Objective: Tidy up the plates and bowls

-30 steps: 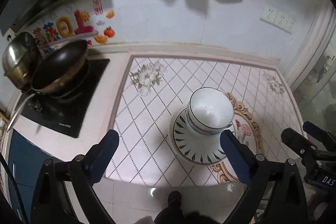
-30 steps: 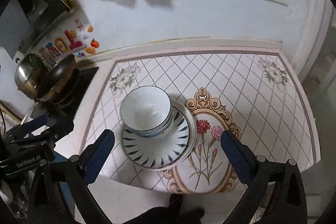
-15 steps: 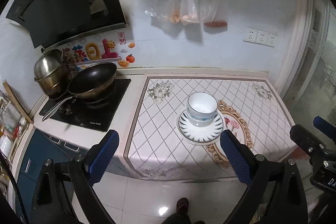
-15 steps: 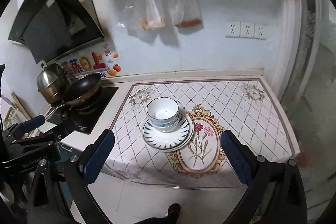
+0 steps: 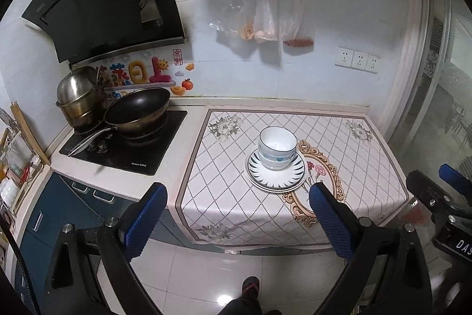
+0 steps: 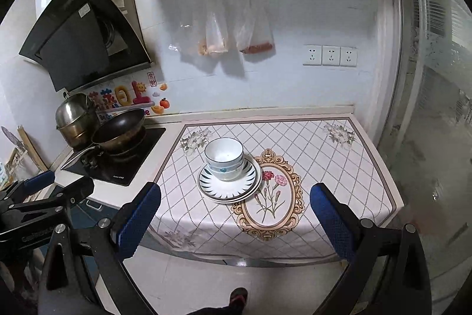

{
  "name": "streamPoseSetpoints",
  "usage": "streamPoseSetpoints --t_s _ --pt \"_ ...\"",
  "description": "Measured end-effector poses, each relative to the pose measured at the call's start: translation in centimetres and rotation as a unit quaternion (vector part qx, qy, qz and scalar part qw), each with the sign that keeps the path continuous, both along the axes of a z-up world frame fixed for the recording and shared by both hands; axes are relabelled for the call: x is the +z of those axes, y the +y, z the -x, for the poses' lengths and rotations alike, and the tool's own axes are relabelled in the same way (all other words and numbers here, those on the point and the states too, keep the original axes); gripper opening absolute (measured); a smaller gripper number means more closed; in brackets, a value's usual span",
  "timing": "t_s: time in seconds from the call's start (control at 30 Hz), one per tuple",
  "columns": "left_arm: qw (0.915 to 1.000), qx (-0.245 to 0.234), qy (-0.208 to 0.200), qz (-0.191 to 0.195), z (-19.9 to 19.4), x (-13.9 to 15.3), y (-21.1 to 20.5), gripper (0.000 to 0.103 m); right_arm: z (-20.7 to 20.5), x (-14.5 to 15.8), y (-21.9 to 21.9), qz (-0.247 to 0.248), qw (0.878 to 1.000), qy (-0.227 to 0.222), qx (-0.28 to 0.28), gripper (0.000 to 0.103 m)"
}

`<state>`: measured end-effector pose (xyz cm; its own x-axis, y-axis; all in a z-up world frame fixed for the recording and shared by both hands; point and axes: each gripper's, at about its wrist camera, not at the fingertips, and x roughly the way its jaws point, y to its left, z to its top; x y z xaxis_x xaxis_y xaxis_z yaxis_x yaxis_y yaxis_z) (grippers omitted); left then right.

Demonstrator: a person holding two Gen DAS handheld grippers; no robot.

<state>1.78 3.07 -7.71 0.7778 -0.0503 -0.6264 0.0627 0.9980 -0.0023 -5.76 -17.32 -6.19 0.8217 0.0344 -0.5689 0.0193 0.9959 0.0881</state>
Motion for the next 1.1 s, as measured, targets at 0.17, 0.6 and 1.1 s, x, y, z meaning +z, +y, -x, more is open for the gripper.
streamPoseSetpoints --t_s 0.17,0.6,1.1 --pt "1.0000 0.003 -0.002 0.002 0.4 0.0 0.0 0.099 0.2 -0.1 -0.4 0.001 1.000 -0.001 -0.004 0.103" --pt "0.9999 0.000 -0.011 -0.003 0.3 0.2 -0.7 0.102 -0.9 -0.5 -0.9 0.000 1.000 0.004 -0.001 0.103" --pt "0.9999 0.004 -0.012 0.002 -0.6 0.4 -1.1 0.102 -2.8 -0.5 -1.4 0.000 1.000 0.002 -0.001 0.103"
